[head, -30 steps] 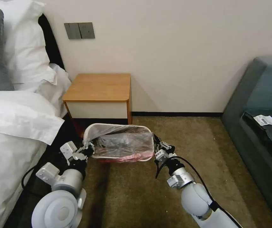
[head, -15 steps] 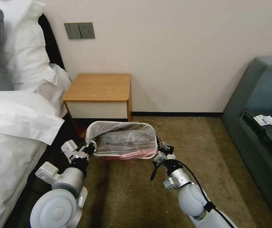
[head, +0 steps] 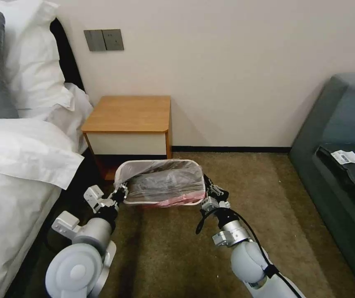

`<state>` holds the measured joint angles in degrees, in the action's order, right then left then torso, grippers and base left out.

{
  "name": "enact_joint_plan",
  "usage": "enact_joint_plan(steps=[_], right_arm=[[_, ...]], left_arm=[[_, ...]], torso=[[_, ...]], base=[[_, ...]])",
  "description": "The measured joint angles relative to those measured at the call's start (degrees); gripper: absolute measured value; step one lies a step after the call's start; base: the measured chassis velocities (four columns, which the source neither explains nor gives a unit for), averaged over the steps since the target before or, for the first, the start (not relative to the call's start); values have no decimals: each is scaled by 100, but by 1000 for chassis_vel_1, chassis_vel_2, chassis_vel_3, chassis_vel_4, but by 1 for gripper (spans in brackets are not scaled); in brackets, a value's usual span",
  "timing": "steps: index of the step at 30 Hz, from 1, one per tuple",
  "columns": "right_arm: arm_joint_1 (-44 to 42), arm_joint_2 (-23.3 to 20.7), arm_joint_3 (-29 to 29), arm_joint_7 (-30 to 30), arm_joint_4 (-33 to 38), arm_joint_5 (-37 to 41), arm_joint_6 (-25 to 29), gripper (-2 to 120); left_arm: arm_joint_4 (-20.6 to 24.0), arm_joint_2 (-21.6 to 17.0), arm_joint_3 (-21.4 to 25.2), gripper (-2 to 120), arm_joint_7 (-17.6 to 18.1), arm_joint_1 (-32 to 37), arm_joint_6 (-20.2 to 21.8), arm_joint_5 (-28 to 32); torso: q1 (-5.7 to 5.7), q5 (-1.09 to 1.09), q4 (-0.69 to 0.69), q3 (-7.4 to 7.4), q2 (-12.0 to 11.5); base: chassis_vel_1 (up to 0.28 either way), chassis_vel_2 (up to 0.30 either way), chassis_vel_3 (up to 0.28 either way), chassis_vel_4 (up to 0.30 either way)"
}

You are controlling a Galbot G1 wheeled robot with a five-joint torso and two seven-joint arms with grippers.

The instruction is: Pick up the garbage bag from the table and place it over the trash can.

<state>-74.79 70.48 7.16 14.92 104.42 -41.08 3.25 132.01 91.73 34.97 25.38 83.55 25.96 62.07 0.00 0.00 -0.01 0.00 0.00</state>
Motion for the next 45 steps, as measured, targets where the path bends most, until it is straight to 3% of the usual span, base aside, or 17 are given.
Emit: enact_joint_plan(steps=[9, 12, 20, 22, 26, 28, 29, 30, 32, 33, 36, 37, 40, 45], right_arm=[[-120, 53, 15, 55, 217, 121, -156, 4], [-200, 33, 63, 87, 320, 255, -180, 17], [-454, -37, 204, 126, 626, 816, -309, 43], [-496, -33, 223, 127, 684, 960, -316, 56], [-504, -15, 227, 112, 769, 1151, -322, 64], [-508, 4, 198, -34, 978, 1846, -311, 74], [-518, 16, 138, -150, 1172, 2605, -359, 81], [-518, 16, 138, -150, 1172, 2605, -359, 81], [-522, 42, 32, -383, 1580, 4119, -454, 90], [-522, 42, 32, -383, 1580, 4119, -454, 90], [-483, 78, -122, -481, 2228, 6395, -840, 100], [-483, 78, -122, -481, 2228, 6395, -840, 100], [-424, 128, -161, -628, 2585, 7726, -968, 100], [-507, 124, -121, -841, 2748, 8191, -1216, 100]], left_arm=[[-190, -36, 15, 12, 23, -140, -19, 42], [-255, -77, 27, 6, 27, -183, -61, 50], [-361, -188, 49, 3, 45, -254, -25, 90], [-369, -194, 41, 3, 47, -234, -25, 87], [-369, -198, 16, 3, 47, -194, -18, 80], [-366, -219, 16, 3, 47, -151, -13, 66], [-354, -233, 12, 3, 47, -119, -9, 59], [-354, -233, 12, 3, 47, -119, -9, 59], [-325, -245, -26, 3, 43, -54, -1, 27], [-325, -245, -26, 3, 43, -54, -1, 27], [-291, -260, -125, 3, 17, 33, 8, -83], [-291, -260, -125, 3, 17, 33, 8, -83], [-278, -277, -170, 3, -4, 77, 12, -158], [-305, -289, -160, 3, -10, 72, 12, -185]], torso=[[0, -1, 0, 0, 0], [0, -2, 1, 0, 0], [0, 0, -1, 0, 0], [0, 2, 1, 0, 0], [0, 0, 0, 0, 0], [0, 0, 1, 0, 0], [0, 0, 1, 0, 0], [0, 0, 1, 0, 0], [0, 0, 1, 0, 0], [0, 0, 1, 0, 0], [0, -1, 1, -1, 0], [0, -1, 1, -1, 0], [0, 0, 1, -1, 0], [0, 0, 1, 0, 0]], base=[[0, 0, 0, 0], [0, 0, 0, 0], [0, 0, 0, 0], [0, 0, 0, 0], [0, 0, 0, 0], [0, 0, 0, 0], [0, 0, 0, 0], [0, 0, 0, 0], [0, 0, 0, 0], [0, 0, 0, 0], [0, 0, 0, 0], [0, 0, 0, 0], [0, 0, 0, 0], [0, 0, 0, 0]])
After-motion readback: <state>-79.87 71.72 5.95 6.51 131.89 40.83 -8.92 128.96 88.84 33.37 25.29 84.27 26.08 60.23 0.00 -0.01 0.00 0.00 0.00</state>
